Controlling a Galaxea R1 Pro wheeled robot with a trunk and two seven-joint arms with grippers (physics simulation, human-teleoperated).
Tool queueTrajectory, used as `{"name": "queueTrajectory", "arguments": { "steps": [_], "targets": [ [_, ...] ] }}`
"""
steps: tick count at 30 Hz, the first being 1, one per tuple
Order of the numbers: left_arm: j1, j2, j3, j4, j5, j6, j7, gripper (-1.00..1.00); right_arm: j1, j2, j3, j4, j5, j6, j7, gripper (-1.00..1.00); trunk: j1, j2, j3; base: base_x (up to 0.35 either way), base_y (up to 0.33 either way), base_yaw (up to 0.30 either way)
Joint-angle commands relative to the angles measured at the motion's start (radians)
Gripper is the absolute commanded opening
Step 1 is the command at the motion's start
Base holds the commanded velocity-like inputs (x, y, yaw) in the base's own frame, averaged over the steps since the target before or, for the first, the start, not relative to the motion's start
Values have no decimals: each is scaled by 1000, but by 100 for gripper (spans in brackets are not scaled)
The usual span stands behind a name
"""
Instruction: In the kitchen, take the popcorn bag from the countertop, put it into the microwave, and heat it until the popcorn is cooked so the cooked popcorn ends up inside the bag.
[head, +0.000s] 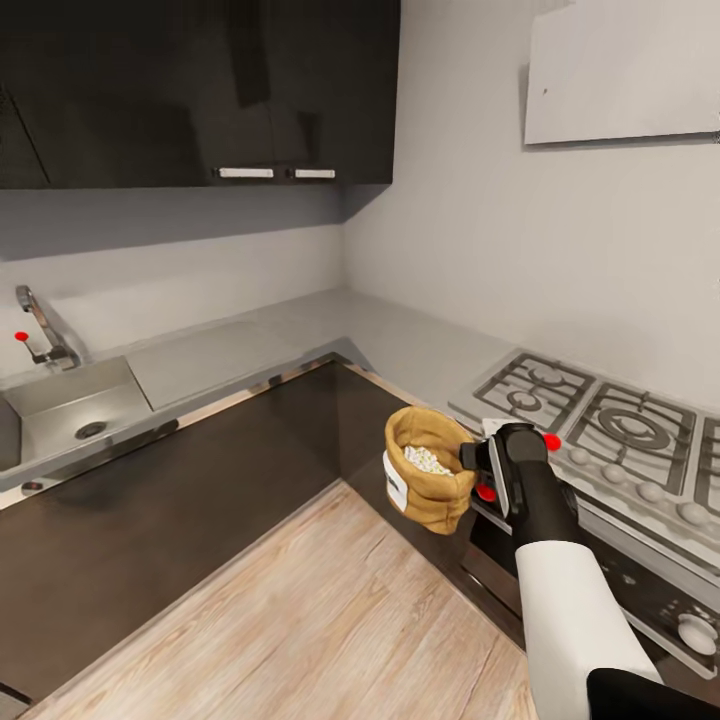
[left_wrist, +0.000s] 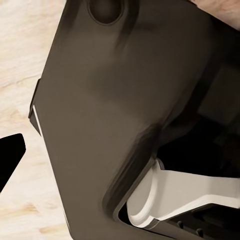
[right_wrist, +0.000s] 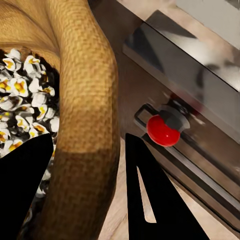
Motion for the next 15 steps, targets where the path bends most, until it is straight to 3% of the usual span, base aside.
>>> {"name": "queueTrajectory", "arguments": {
  "steps": [1,15],
  "targets": [
    [0,0,1,-1,3,-2,-2,100,-1,2,-3,-1,9,3,8,-100,0,-1,1,0,0,0],
    [0,0,-2,0,2,0,-6,100,-1,2,-3,1,8,3,8,-100,0,-1,23,0,0,0]
  ]
}}
